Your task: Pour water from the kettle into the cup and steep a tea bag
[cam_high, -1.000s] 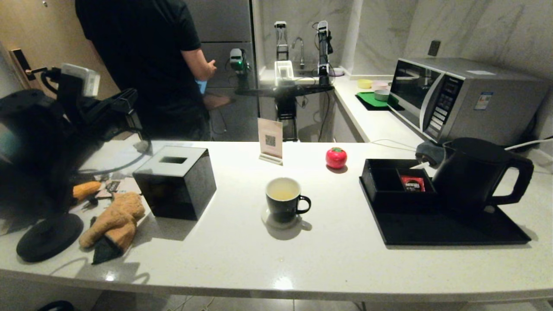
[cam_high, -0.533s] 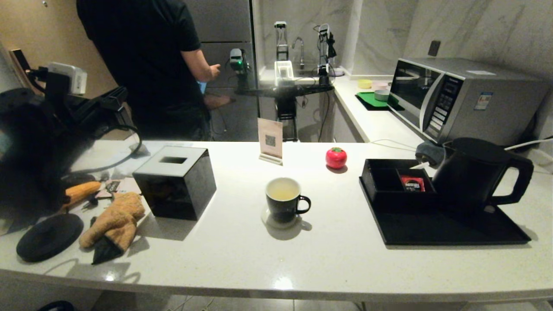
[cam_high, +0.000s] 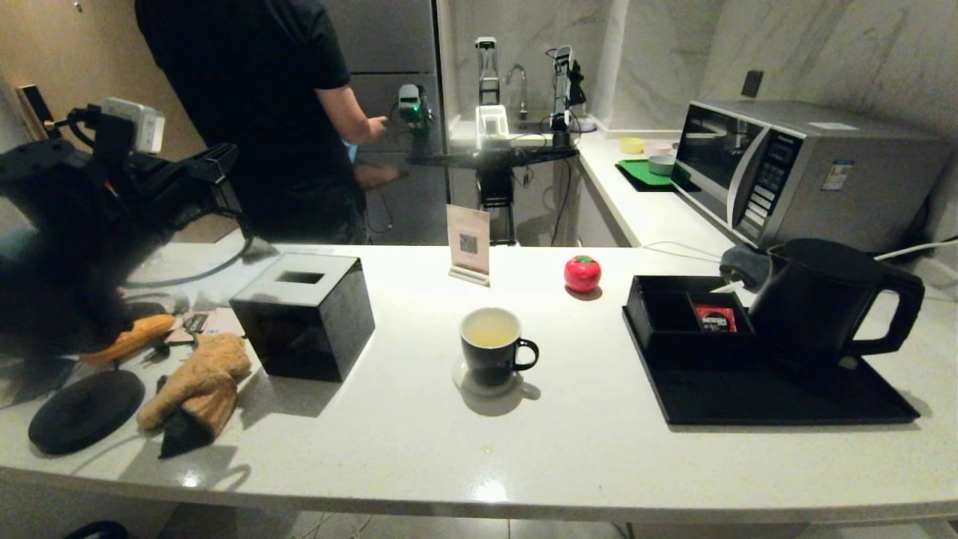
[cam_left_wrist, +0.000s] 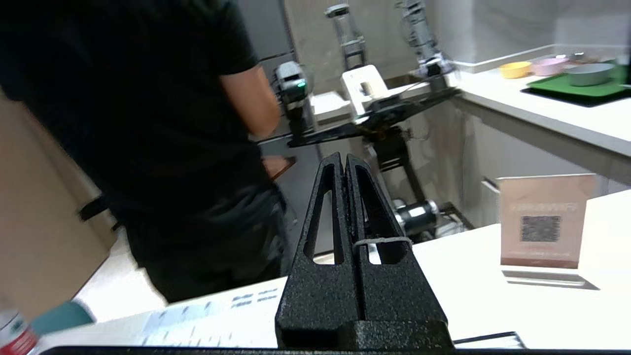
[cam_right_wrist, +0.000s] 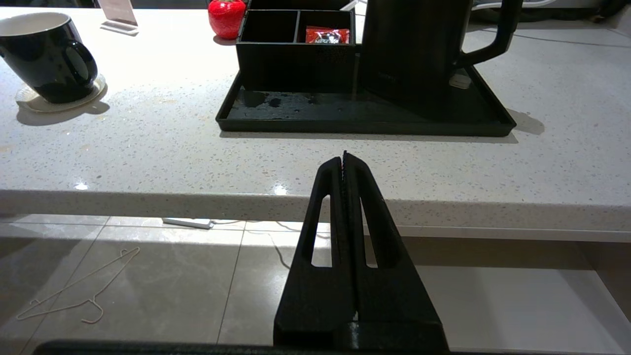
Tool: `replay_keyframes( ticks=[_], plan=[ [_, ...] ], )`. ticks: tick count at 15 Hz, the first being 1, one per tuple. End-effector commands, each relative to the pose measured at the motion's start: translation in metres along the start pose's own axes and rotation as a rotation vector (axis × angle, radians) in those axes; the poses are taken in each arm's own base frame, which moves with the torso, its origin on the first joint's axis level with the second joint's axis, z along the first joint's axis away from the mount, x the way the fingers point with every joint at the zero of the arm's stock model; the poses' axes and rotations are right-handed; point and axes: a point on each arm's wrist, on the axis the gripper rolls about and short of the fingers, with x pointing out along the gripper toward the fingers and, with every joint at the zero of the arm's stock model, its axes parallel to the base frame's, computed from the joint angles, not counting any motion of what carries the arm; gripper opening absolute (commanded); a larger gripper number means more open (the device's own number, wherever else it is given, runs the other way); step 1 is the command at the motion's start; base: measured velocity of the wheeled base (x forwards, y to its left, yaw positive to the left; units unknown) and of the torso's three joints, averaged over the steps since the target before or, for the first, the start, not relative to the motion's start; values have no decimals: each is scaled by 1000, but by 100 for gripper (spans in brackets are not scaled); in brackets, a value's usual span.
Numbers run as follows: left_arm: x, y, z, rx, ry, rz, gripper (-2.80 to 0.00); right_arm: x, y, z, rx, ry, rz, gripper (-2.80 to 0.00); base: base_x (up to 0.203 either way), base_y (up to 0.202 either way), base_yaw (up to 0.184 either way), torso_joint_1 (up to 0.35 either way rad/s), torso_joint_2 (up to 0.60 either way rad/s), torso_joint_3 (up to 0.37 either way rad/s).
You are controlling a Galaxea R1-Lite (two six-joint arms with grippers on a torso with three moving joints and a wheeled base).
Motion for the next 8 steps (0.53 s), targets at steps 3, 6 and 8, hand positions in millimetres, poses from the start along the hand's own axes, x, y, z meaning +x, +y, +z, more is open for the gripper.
replay_keyframes(
  ticks=[3,6,8],
  plan=[
    [6,-7,-11,-4,9,-54,-280,0,0,0,0,0,0,-280,0,0,0,0,0,0],
    [8,-9,-18,18,20,-76,-280,0,0,0,0,1,0,-280,0,0,0,0,0,0],
    [9,-12,-28,18,35,-110,-280,0,0,0,0,0,0,-280,0,0,0,0,0,0]
  ],
)
